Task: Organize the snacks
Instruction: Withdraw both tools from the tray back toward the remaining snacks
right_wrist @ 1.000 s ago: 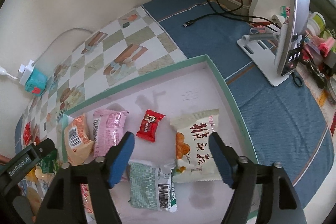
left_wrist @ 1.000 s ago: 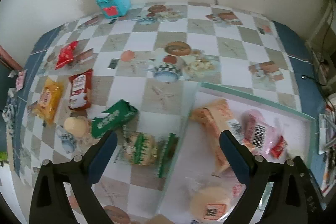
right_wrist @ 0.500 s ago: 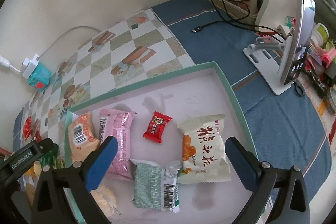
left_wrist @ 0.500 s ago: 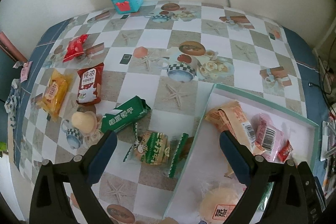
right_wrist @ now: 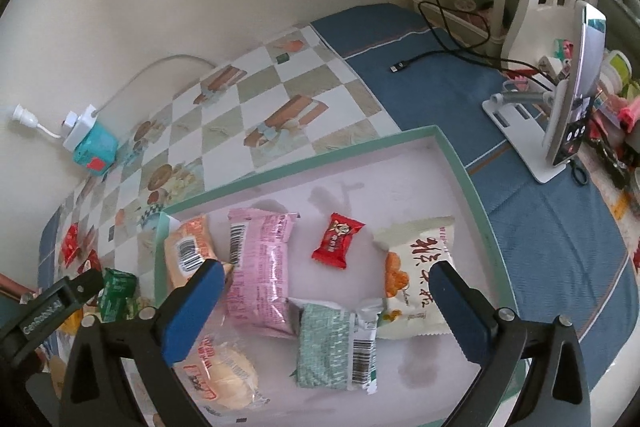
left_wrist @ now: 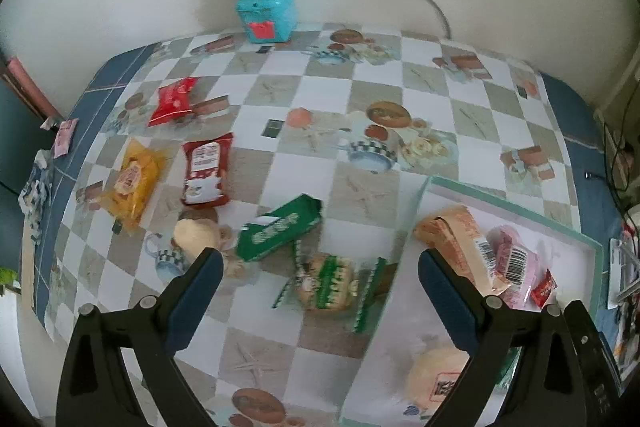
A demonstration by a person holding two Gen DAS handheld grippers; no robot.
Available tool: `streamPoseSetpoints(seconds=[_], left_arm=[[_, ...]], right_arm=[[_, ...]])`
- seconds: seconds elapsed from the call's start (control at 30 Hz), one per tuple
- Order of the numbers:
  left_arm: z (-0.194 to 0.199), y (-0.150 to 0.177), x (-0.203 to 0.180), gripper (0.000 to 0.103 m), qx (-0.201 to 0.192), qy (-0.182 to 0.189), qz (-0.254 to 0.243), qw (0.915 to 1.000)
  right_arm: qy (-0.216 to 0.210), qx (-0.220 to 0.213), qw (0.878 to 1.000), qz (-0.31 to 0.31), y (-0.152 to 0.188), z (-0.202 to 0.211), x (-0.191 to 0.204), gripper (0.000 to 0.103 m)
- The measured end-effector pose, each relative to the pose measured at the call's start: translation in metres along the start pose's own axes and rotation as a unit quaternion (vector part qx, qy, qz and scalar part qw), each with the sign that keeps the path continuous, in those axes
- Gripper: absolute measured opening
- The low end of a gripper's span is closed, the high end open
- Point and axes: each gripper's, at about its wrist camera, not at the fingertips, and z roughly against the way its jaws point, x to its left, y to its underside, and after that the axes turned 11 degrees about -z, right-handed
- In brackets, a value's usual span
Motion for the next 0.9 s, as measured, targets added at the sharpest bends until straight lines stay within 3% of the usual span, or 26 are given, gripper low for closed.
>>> streamPoseSetpoints(seconds=[0.33,0.9], left_arm=[[0.001,0.013,0.068,0.098,0.030,-0.031,0.042,0.9982],[0.000,0.036,0.216,0.098,0.032,-0.037,0.166,0.9850]], right_arm=[[0.018,0.000,0.999,0.045,0.017,0.005,0.029,0.103],[-0.033,0.021,0.989,0.141,0.076,0.005,0.146,0.103]])
